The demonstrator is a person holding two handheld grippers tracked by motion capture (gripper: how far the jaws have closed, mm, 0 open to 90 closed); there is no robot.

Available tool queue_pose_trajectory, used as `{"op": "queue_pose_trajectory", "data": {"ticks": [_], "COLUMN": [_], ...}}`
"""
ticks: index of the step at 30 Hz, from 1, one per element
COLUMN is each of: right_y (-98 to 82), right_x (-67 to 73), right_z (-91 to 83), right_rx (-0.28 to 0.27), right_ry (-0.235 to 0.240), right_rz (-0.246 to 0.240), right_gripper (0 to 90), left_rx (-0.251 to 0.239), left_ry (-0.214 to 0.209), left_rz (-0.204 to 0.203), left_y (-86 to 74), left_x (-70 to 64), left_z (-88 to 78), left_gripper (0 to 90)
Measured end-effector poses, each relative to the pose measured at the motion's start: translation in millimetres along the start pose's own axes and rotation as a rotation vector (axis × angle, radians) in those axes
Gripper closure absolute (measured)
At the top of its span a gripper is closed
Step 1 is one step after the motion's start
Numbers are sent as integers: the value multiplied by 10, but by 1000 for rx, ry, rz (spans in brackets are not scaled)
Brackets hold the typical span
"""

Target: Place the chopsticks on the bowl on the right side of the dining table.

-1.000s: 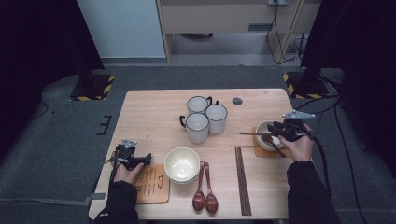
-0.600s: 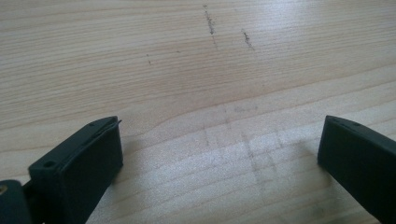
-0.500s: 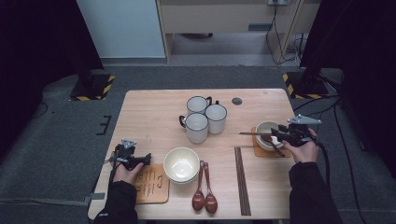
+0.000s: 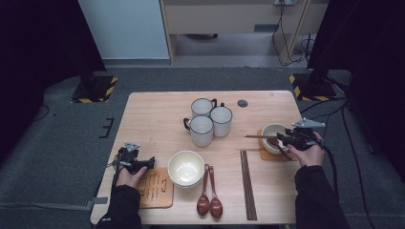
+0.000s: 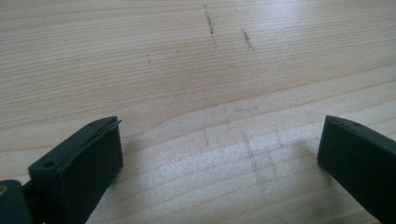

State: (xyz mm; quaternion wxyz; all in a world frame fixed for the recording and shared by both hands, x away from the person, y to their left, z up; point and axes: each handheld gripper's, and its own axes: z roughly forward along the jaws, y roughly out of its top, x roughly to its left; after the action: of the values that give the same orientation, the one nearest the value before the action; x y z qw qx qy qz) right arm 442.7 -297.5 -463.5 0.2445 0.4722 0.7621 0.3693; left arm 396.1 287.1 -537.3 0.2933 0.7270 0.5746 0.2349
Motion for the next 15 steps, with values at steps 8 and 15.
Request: {"op": "queue_pose_trajectory", "data": {"ticks": [8,15], "right_y": [-8,-10], "right_x": [2,-6], "right_z": [25,29], "right_rx": [3,1], "right_ry": [-7,-1], "right_rz": [3,-1], "right_gripper": [551,555], "left_rx": [0,0], "left_ry": [0,0], "left_rz": [0,0], "left_y": [0,0], "left_x": [0,0], "left_z": [0,0], "left_gripper": [0,0]}}
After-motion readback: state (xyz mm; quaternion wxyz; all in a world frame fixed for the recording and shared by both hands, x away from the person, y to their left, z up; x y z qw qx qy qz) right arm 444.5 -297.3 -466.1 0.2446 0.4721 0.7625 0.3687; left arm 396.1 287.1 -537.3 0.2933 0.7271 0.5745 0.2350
